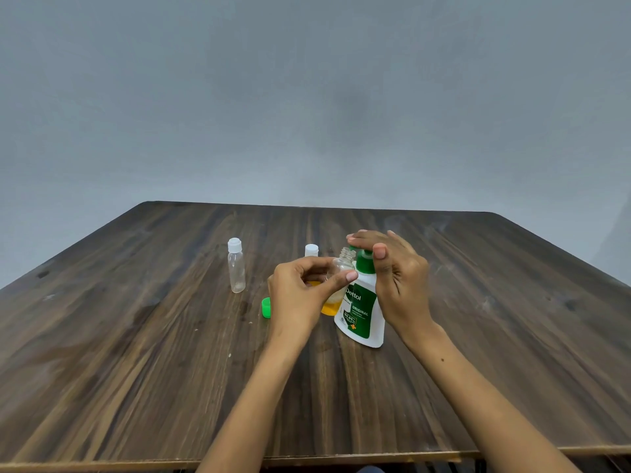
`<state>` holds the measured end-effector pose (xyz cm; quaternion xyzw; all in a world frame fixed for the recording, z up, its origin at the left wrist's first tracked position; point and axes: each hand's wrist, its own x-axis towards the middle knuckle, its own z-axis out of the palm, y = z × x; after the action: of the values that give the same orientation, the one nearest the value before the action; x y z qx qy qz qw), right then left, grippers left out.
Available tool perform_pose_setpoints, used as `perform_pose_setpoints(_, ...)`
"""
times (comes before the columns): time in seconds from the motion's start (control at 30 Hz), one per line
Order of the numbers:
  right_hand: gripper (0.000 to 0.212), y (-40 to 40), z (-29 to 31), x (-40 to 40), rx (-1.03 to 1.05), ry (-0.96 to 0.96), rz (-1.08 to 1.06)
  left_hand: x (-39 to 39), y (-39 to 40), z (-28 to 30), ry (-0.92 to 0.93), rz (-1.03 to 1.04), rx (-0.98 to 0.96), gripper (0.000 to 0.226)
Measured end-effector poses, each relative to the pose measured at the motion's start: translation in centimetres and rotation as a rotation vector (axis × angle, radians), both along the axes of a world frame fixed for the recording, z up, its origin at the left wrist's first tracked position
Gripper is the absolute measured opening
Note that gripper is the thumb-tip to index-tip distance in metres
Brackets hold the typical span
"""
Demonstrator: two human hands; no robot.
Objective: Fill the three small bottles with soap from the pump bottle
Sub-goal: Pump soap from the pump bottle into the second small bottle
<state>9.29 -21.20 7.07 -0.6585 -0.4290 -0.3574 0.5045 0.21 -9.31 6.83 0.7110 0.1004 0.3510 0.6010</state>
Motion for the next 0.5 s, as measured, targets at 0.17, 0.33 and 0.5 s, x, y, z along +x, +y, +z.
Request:
perform_pose_setpoints(0.17, 0.066, 0.0, 0.24, 0.2, -0.022, -0.022, -0.013, -0.16, 0.0, 0.18, -0.005, -0.007, 0.009, 0.026)
perform_pose_setpoints(0.33, 0.064, 0.05, -0.21, 0.02, 0.006, -0.018, 0.002, -0.18, -0.03, 0.35, -0.009, 0.005, -0.004, 0.024)
perform_pose_setpoints(0.5, 0.066, -0.2, 0.42, 0.28, -0.05, -0.017, -0.005, -0.24, -0.22, 0.43, -0.013, -0.011, -0.016, 0.027)
